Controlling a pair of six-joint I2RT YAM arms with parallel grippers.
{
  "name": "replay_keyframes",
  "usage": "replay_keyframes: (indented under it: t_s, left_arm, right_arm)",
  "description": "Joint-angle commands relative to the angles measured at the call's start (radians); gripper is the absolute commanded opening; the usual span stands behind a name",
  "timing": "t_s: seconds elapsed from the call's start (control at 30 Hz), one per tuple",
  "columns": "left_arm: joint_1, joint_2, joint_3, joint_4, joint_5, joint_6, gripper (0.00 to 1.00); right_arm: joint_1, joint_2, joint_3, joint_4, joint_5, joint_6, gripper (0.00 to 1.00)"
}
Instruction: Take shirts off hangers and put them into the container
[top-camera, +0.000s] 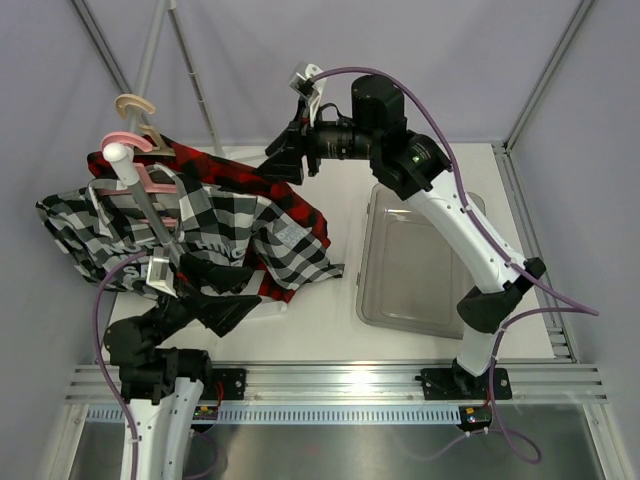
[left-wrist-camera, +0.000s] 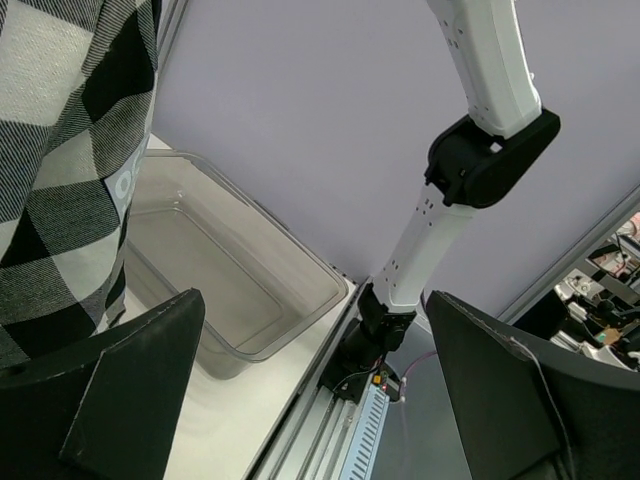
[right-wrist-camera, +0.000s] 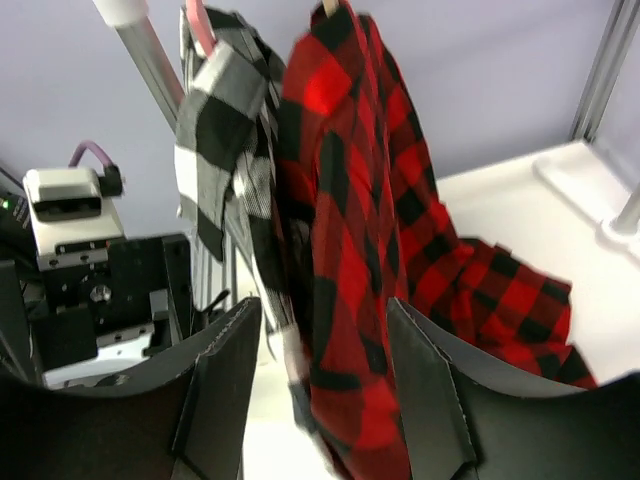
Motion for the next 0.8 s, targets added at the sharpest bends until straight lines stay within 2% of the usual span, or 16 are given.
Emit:
replay_keyframes:
  t_s: [0.0, 0.13, 0.6, 0.63, 0.77]
  left_arm:
    - [-0.007, -0.014, -0.021, 0.077, 0.04, -0.042, 0.99]
    - [-0.005, -0.017, -0.031, 0.097, 0.049, -0.059, 0.99]
    - [-0.021, -0.031, 0.012, 0.12, 0.07, -0.091, 0.99]
    - [-0.021, -0.03, 0.009, 0.12, 0.07, -0.088, 0.99]
    - [-0.024, -0.022, 0.002, 0.123, 0.069, -0.082, 0.99]
  right_arm:
    - [0.048, 0.026, 0.139, -0.044, 0.008, -0.124, 0.62]
    - [0.079, 0.125, 0.256, -0.101, 0.013, -0.144, 0.6]
    - [0.087, 0.267, 0.331, -0.103, 0.002, -0.216, 0.58]
    - [0.088, 0.287, 0.339, -0.107, 0.0, -0.217, 0.55]
    - [0.09, 0.31, 0.344, -0.1, 0.005, -0.223, 0.3]
